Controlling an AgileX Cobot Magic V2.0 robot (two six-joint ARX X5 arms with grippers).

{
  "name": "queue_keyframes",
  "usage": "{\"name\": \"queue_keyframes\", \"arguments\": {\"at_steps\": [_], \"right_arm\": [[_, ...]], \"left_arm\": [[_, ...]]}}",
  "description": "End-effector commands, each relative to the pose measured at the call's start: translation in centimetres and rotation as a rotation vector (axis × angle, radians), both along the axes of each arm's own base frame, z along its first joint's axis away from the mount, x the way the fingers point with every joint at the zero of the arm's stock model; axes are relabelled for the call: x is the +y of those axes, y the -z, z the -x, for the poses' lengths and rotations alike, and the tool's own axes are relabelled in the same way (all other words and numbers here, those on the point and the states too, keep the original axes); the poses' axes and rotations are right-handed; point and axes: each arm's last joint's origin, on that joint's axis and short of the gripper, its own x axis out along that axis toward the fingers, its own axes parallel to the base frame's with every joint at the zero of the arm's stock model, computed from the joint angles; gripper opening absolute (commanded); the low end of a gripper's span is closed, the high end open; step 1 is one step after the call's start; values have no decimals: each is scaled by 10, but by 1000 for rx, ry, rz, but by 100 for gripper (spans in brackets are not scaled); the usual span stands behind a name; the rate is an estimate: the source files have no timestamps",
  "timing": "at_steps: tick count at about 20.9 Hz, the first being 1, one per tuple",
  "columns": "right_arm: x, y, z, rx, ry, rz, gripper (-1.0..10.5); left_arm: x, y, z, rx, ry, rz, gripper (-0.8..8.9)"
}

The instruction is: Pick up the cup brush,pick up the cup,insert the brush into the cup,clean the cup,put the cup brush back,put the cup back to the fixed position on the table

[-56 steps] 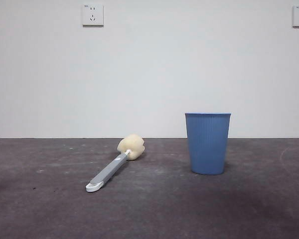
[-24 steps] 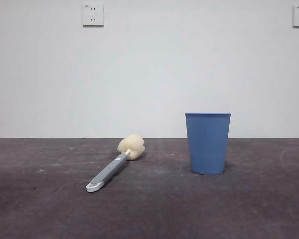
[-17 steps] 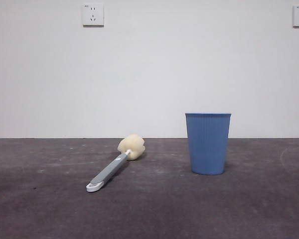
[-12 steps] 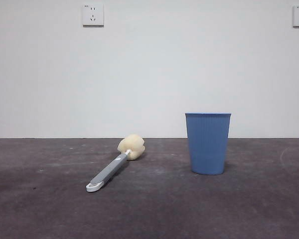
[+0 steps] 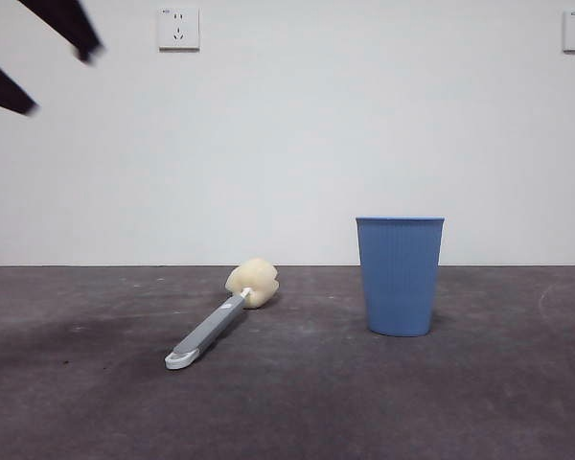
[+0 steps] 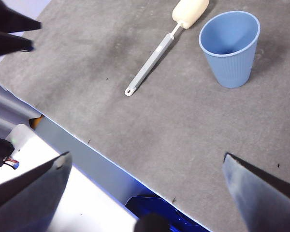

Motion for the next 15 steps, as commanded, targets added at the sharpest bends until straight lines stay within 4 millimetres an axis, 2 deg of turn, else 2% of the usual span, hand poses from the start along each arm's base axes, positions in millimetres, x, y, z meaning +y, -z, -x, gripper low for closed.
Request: {"name": "queue_keyframes", "arguments": {"at_steps": [1, 5, 8, 12, 15], "right_arm": [[0, -1, 0, 7, 7, -11, 599], [0, -1, 0, 8, 8, -12, 599], [0, -1, 0, 7, 8, -12, 599], [0, -1, 0, 7, 8, -12, 599], [0, -1, 0, 7, 8, -12, 599]], "left_arm": [[-27, 11, -19, 37, -50, -74, 472], [-70, 40, -54, 76, -112, -213, 471], [-94, 65, -74, 99, -117, -237, 471], [-111, 104, -91, 175, -137, -258, 471], [-116, 123, -96, 216, -152, -275, 471]]}}
